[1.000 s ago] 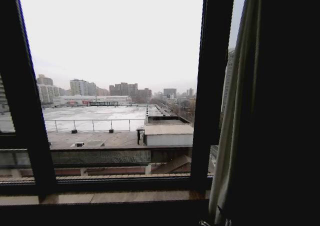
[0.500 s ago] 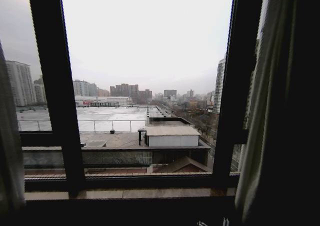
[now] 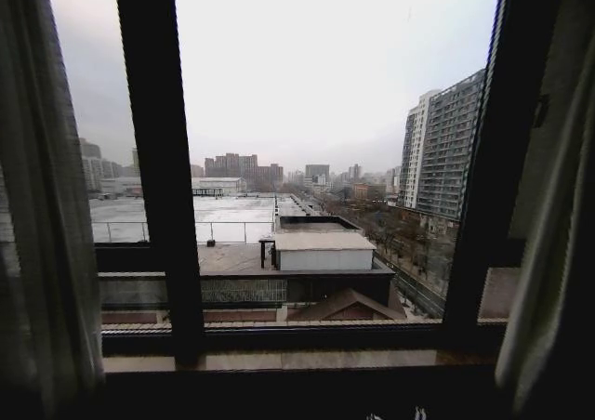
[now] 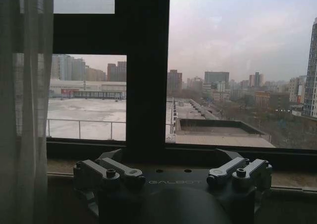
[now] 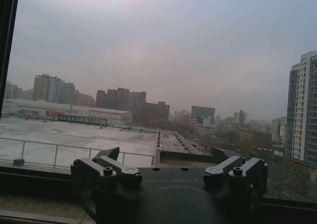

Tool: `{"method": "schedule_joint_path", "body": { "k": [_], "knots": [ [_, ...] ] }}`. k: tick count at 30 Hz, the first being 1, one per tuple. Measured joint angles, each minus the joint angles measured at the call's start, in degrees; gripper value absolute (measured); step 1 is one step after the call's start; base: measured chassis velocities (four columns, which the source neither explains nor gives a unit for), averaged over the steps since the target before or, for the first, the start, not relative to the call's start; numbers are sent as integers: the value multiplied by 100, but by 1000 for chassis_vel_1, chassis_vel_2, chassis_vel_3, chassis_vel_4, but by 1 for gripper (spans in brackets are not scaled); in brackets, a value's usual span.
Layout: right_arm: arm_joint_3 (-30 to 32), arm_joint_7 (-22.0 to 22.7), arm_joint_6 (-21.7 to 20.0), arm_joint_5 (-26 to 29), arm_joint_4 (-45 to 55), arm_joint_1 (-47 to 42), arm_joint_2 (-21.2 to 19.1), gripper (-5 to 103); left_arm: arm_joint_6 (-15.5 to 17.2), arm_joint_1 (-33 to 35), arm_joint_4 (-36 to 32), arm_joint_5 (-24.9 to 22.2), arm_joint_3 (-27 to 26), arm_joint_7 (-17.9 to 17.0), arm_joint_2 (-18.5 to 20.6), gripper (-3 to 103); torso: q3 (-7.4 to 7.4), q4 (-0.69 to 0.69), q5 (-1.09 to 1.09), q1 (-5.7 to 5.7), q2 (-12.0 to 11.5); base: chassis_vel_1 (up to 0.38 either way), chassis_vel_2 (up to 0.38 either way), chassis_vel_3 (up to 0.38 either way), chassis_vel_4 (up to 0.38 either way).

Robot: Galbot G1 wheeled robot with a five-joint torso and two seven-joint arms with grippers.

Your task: Open the curtains by pulling them apart, changing their state from closed to fully open.

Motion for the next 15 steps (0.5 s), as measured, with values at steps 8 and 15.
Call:
{"method": "schedule_joint_path", "body": {
  "k": [8, 15],
  "knots": [
    [-2, 7, 4, 7, -16, -1, 1, 100, -47, 8, 30, 9, 3, 0, -19, 100, -1, -1, -3, 0, 1, 355, 311, -346, -314],
    [-14, 14, 4, 5, -20, 20, 0, 100, -51, 19, 32, 10, 0, 0, -24, 100, 0, -2, 2, -1, 0, 225, 221, -236, -210]
  ]
}}
